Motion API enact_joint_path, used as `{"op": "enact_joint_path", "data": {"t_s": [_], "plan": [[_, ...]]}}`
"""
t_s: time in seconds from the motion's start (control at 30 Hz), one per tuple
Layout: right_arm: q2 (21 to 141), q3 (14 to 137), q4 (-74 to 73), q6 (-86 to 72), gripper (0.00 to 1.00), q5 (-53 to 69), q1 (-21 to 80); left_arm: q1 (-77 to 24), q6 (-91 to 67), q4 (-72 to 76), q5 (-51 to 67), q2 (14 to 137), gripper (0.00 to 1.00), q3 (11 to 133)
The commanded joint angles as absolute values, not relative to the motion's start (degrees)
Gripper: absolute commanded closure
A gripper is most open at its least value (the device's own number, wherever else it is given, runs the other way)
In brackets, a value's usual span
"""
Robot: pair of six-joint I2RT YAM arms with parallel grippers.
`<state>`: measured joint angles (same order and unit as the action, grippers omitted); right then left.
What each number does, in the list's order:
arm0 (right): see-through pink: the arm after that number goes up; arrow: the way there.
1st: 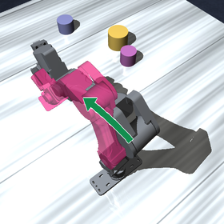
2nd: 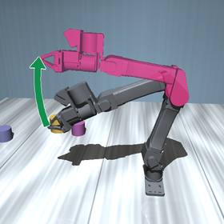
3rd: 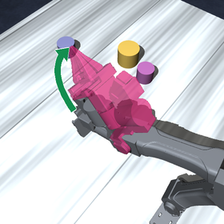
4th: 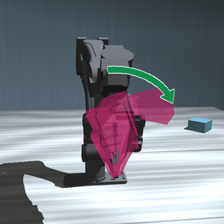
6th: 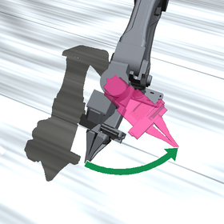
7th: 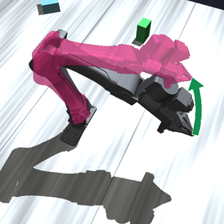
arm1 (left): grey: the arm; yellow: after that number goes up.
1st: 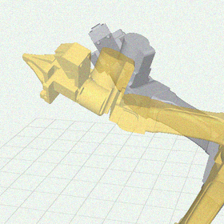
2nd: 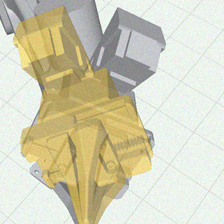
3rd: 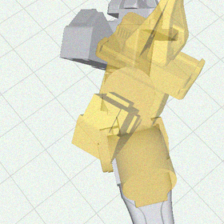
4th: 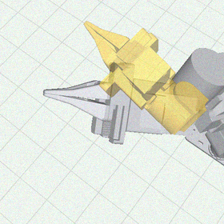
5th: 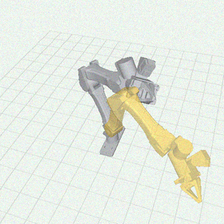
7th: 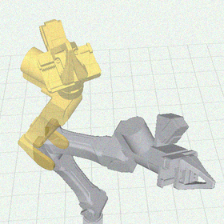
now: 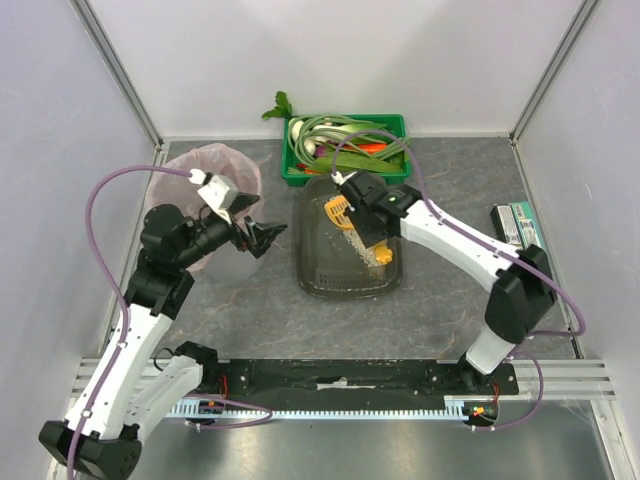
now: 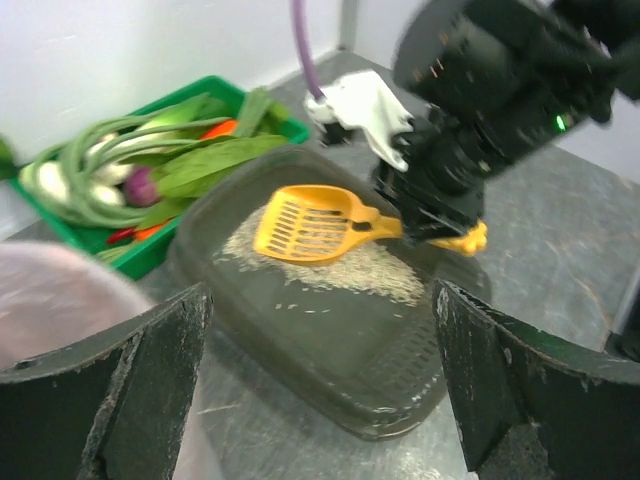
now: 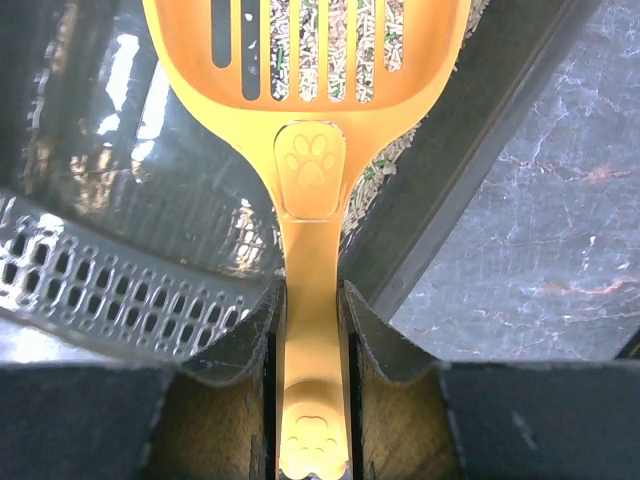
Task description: Clean the litter box
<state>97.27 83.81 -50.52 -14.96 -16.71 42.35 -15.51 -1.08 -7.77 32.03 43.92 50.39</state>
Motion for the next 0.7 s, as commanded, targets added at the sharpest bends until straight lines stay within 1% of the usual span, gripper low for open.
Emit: {"op": "enact_joint_path", "data": {"t_s": [0.0, 0.03, 0.07, 0.13, 0.17, 0.27, 0.3, 0.37, 0.43, 0.5, 0.53, 0.67], "plan": [[90.54, 82.45, -53.26, -17.57, 1.0, -6.61, 40.17, -23.8, 8.08, -6.77, 30.87, 45.61, 0.04, 50.36], [88.96, 81.75, -53.35, -18.62, 1.0, -4.68, 39.38, -27.56, 9.13, -7.03, 30.41, 46.14, 0.04, 50.8], [88.25, 81.22, -53.26, -19.15, 1.0, -1.79, 39.03, -29.16, 10.88, -7.64, 29.71, 47.8, 0.04, 51.24], [85.97, 79.72, -53.26, -20.12, 1.0, -0.09, 38.32, -32.77, 12.82, -8.52, 27.95, 50.35, 0.04, 52.81], [85.35, 79.46, -53.44, -20.39, 1.0, 1.57, 38.15, -33.48, 14.75, -8.79, 27.69, 51.75, 0.04, 53.26], [82.27, 78.4, -54.67, -20.48, 1.0, 0.97, 37.71, -33.93, 17.13, -8.7, 28.56, 58.17, 0.02, 54.23], [81.4, 77.18, -54.67, -20.65, 1.0, 0.36, 37.62, -33.93, 17.4, -8.7, 29.96, 61.4, 0.03, 54.75], [78.93, 75.68, -54.58, -21.0, 1.0, 0.35, 37.62, -34.62, 18.36, -7.57, 32.07, 63.71, 0.05, 55.81], [77.0, 73.31, -53.62, -21.27, 1.0, 2.1, 37.62, -37.42, 20.2, -3.35, 30.68, 65.9, 0.04, 55.38], [76.03, 71.38, -52.65, -21.27, 1.0, 3.42, 37.7, -40.5, 25.38, -0.8, 26.57, 67.75, 0.04, 54.93], [75.16, 71.02, -52.56, -21.18, 1.0, 3.95, 37.62, -41.39, 26.97, -0.18, 25.67, 70.46, 0.04, 55.19], [73.04, 69.88, -52.73, -21.09, 1.0, 3.78, 37.62, -42.89, 28.74, 2.81, 25.75, 77.14, 0.03, 56.95]]}}
